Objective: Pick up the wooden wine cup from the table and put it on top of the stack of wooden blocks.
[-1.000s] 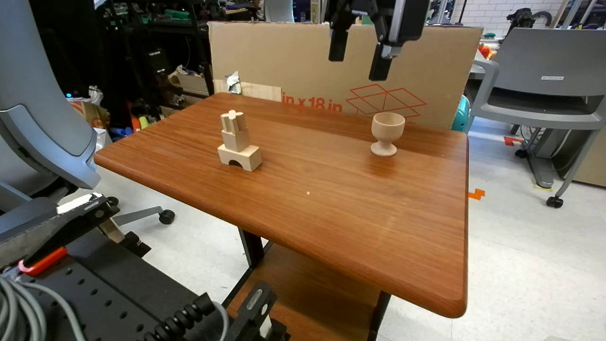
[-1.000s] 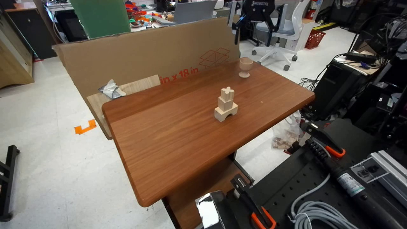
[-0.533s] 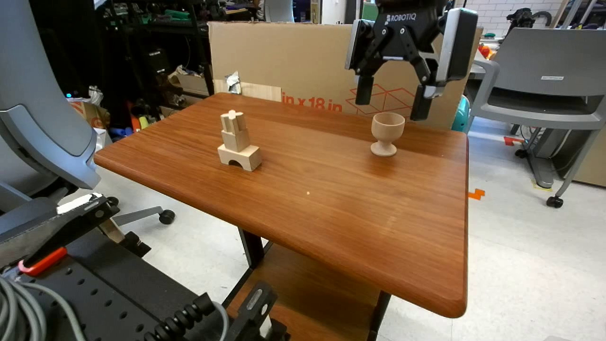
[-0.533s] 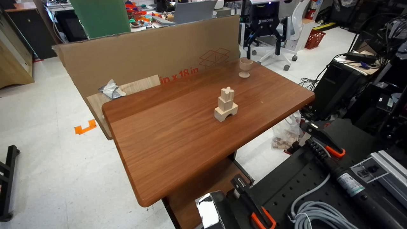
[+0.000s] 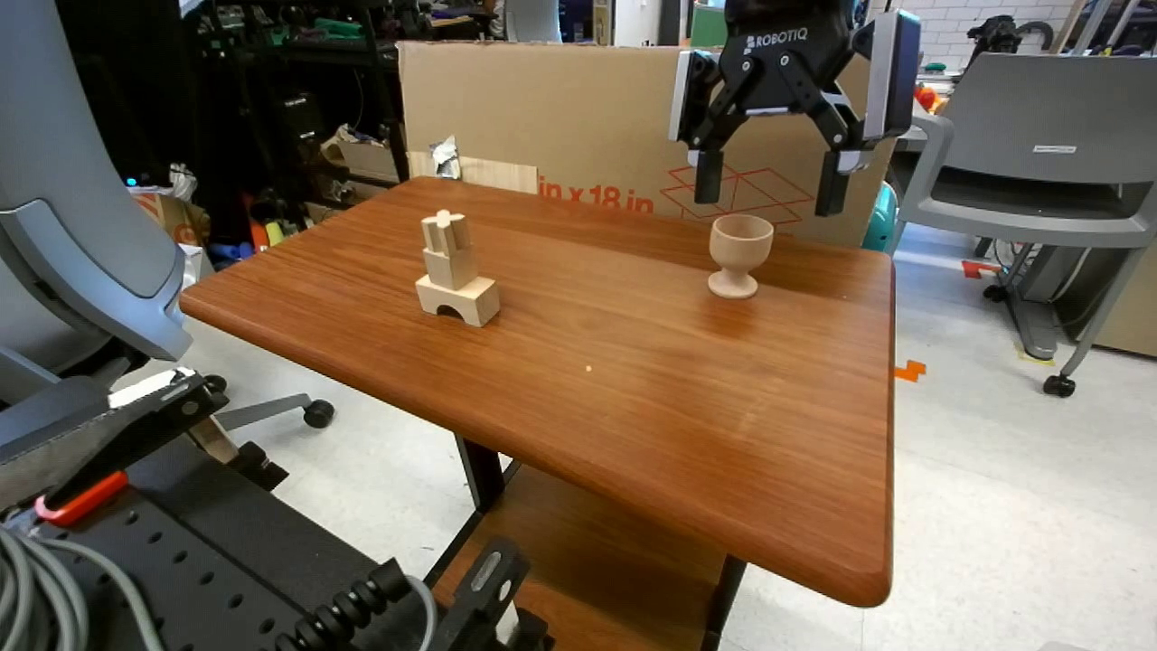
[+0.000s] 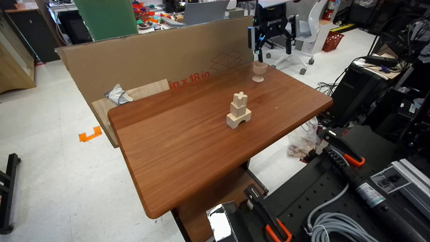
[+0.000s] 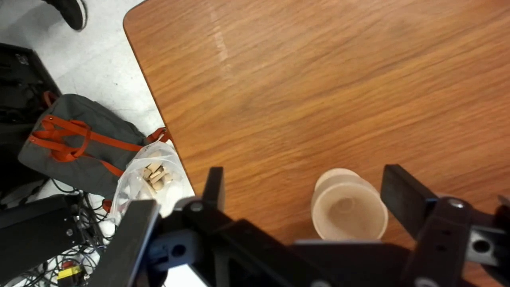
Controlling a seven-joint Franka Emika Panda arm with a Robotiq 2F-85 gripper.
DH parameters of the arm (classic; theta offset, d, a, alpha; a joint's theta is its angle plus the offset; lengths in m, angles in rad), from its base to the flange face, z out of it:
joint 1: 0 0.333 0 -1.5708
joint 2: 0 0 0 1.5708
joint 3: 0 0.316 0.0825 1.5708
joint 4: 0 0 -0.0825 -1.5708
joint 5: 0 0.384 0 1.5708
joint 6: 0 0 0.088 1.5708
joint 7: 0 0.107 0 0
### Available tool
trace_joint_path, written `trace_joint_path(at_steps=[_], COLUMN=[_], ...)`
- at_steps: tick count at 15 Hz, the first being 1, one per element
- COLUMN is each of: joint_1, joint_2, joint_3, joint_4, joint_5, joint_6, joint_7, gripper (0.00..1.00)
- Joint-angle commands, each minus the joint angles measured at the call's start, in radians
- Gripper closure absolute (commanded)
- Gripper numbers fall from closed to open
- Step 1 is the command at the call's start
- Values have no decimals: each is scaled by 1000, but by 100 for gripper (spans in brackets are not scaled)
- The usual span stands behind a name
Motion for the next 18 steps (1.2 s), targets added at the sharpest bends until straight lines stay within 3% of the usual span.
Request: trace_joint_path(at_steps=[1, 17, 18], joint_1=[3, 6, 7], joint_2=[52, 175, 183], joint_3=[21, 22, 21], joint_4=[80, 205, 214], joint_5=[-4, -31, -31], joint_6=[-17, -40, -44], joint_7=[-22, -83, -81], gripper=[0, 0, 25])
